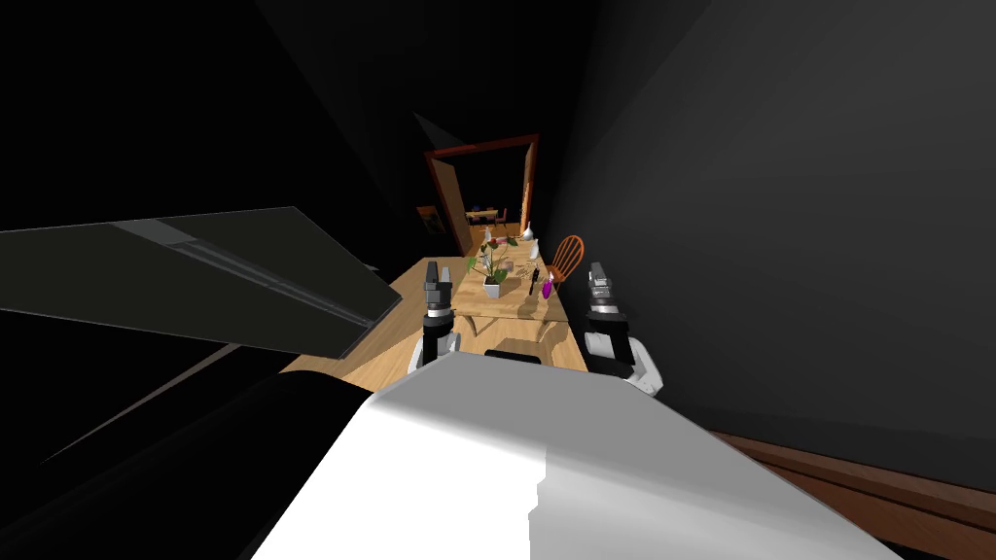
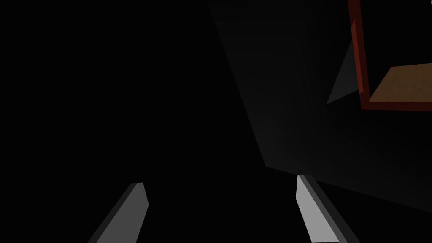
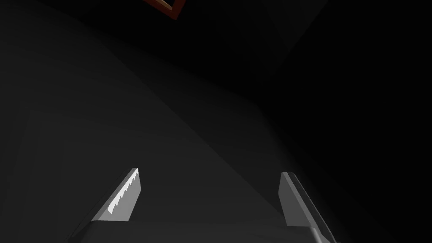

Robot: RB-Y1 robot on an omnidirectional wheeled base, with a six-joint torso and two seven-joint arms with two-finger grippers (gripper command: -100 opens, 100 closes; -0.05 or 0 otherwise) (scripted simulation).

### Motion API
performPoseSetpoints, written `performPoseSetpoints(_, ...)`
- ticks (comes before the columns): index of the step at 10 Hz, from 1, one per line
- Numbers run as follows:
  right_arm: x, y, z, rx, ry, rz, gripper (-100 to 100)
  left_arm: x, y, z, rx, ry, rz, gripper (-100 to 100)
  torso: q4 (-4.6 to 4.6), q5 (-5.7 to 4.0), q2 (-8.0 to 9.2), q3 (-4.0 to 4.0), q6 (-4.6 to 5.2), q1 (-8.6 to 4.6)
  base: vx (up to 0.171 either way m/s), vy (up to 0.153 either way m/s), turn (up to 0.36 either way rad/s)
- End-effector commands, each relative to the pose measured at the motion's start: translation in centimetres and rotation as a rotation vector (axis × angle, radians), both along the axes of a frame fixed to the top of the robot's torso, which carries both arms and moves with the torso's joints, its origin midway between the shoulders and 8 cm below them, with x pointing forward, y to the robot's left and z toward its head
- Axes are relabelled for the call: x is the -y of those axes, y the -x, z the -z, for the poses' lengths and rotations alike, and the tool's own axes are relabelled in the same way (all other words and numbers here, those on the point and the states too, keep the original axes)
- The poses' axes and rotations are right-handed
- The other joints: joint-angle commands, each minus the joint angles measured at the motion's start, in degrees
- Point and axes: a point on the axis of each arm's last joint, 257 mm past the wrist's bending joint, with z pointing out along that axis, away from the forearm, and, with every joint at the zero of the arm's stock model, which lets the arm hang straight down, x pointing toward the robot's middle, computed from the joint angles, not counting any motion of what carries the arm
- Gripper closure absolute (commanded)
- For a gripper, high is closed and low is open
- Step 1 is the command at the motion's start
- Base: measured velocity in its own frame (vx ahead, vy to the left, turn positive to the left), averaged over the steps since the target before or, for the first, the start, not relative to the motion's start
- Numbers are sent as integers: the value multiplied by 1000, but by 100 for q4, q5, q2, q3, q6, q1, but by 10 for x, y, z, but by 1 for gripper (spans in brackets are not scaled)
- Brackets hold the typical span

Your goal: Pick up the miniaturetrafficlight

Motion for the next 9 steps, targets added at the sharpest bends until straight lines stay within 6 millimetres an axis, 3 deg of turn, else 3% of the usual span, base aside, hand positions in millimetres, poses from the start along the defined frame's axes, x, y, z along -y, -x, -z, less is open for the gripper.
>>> performPoseSetpoints(1,5,-12,8,-16,35,27,-100,0,0,0,0,0,0,0,0,0,0,0,0,0,-46,17,17)
performPoseSetpoints(9,19,-51,44,-82,161,123,-100,0,0,0,0,0,0,0,-2,1,-10,-6,-1,3,-35,18,21)
